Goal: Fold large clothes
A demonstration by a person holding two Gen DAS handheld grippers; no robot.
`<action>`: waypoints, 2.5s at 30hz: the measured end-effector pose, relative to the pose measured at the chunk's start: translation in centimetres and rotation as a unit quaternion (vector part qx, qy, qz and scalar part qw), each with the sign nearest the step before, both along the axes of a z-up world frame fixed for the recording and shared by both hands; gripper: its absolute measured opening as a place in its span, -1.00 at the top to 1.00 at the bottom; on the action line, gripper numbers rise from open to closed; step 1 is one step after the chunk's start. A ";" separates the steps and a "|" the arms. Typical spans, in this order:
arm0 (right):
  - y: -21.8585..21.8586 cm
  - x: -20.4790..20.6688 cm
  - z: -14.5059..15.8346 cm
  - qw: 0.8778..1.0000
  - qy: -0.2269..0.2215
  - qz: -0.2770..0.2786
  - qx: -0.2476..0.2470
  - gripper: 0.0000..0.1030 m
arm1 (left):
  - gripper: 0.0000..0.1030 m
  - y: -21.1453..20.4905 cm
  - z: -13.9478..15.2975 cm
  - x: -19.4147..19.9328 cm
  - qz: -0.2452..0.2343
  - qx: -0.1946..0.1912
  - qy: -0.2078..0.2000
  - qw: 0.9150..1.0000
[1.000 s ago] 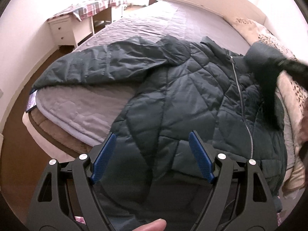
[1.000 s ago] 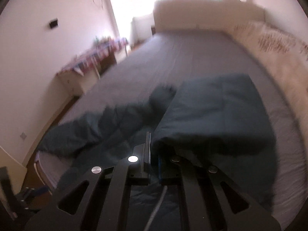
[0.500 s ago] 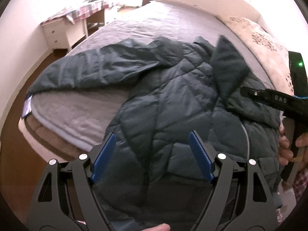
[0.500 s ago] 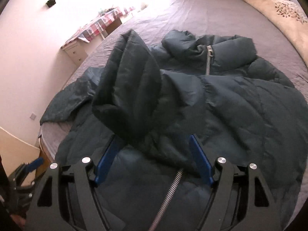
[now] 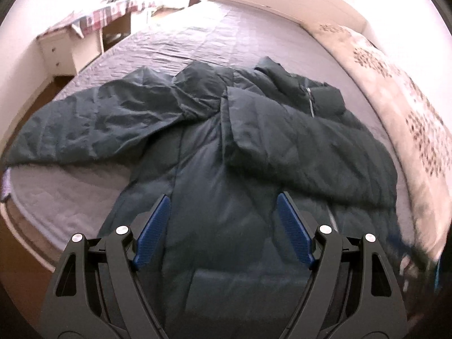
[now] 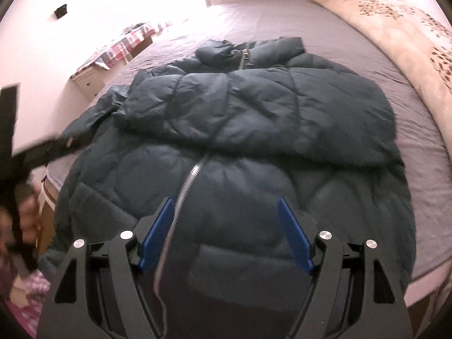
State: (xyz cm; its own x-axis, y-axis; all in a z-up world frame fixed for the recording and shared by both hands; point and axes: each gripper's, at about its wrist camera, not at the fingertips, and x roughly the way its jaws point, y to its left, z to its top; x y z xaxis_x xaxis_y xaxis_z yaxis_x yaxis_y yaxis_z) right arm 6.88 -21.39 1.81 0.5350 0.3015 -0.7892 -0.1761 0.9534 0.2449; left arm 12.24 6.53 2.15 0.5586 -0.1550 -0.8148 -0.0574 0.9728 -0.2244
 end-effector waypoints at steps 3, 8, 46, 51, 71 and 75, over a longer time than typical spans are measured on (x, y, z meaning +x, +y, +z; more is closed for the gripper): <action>-0.7 -1.1 -0.5 1.000 -0.005 -0.009 -0.005 -0.43 | -0.43 -0.5 -0.5 2.9 0.009 -0.008 0.011 1.000; -1.5 -1.8 -1.5 1.000 0.009 -0.019 0.000 -0.43 | 0.27 -2.6 -2.6 6.4 -0.013 0.009 0.051 0.999; 1.6 -3.3 -1.6 0.999 0.023 0.013 -0.046 -0.43 | -0.39 19.3 -4.2 -1.9 0.246 -0.118 0.005 0.962; 1.8 -3.1 -2.0 0.998 0.032 0.011 -0.054 -0.43 | -0.07 23.9 -6.2 -1.6 0.291 -0.168 0.010 0.942; 2.2 -2.3 -2.9 0.997 0.042 0.009 -0.071 -0.43 | 0.77 29.6 -8.7 2.6 0.364 -0.209 -0.014 0.907; 1.8 -2.4 -2.8 0.997 0.039 0.004 -0.066 -0.43 | 0.90 29.1 -6.2 2.3 0.348 -0.168 -0.049 0.921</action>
State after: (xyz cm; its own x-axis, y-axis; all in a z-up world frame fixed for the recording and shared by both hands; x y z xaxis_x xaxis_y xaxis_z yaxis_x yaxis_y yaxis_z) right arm 4.46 -19.54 -0.99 0.4677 0.1971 -0.8616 -0.1691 0.9768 0.1317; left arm 14.54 35.65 -4.07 0.6860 0.0347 -0.7268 -0.6050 0.5822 -0.5432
